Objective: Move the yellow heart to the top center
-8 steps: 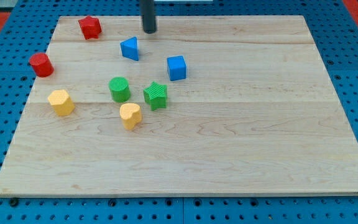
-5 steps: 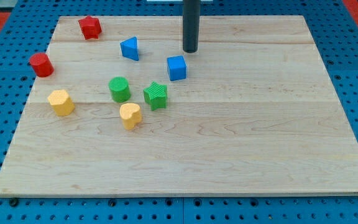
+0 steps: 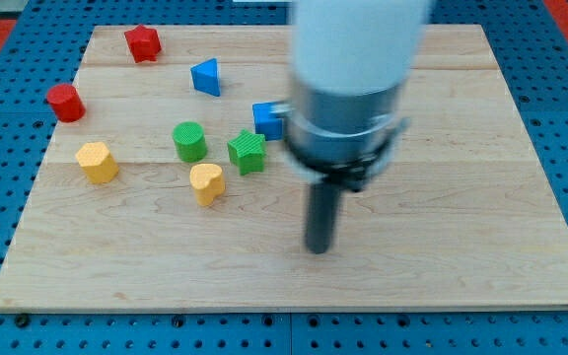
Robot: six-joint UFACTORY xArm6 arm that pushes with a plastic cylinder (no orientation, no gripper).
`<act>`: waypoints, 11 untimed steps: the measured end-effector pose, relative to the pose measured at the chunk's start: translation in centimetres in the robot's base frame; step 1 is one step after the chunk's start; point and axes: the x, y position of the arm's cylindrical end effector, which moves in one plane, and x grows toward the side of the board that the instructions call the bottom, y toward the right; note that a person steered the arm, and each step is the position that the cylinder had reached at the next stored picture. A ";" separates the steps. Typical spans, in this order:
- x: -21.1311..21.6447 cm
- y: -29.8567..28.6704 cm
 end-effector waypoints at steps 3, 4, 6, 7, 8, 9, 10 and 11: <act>-5.2 -8.4; -6.0 -11.7; -10.2 -9.6; -15.1 -7.8; -18.4 -3.2; -23.1 -0.8; -19.7 1.3; -19.4 -0.6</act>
